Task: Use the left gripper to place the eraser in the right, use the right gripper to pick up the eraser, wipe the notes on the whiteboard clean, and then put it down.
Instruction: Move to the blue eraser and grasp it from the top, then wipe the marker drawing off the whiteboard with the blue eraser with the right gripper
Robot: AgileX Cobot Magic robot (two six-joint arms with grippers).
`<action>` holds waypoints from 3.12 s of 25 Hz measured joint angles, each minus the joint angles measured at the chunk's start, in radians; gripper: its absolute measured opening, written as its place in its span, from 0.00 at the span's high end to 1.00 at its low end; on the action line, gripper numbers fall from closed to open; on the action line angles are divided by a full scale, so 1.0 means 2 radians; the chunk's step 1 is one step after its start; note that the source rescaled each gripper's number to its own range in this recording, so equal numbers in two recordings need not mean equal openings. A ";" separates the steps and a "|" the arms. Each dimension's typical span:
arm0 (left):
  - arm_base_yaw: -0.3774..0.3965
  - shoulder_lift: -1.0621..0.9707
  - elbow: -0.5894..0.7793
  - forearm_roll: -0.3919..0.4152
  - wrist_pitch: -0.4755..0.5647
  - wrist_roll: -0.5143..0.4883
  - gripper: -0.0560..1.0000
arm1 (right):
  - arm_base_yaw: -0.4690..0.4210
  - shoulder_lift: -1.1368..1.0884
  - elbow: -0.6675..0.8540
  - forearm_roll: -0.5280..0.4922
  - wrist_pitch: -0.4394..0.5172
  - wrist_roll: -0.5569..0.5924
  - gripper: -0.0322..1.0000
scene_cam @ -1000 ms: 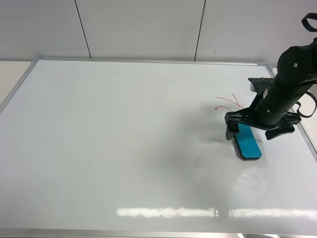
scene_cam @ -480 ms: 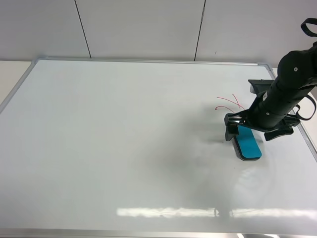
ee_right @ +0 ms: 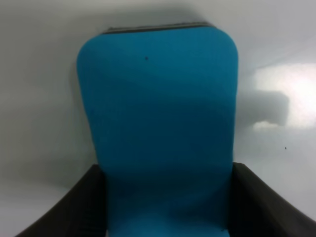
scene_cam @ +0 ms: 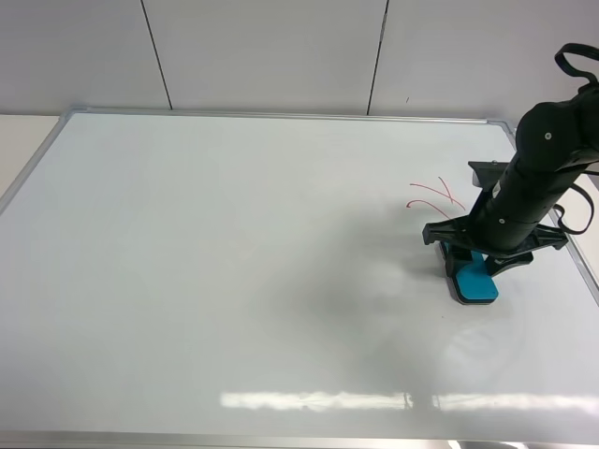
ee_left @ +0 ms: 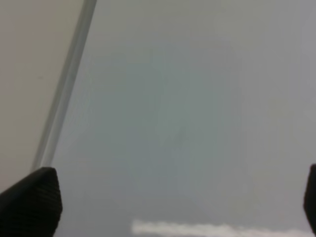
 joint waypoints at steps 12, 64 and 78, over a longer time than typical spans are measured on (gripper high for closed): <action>0.000 0.000 0.000 0.000 0.000 0.000 0.00 | 0.005 -0.014 -0.108 0.013 0.086 -0.031 0.92; 0.000 0.000 0.000 -0.001 0.000 0.000 0.00 | 0.087 0.208 -0.369 0.013 0.144 -0.098 0.92; 0.000 0.000 0.000 -0.001 0.000 0.000 0.00 | 0.105 0.163 -0.276 0.052 0.084 -0.078 0.92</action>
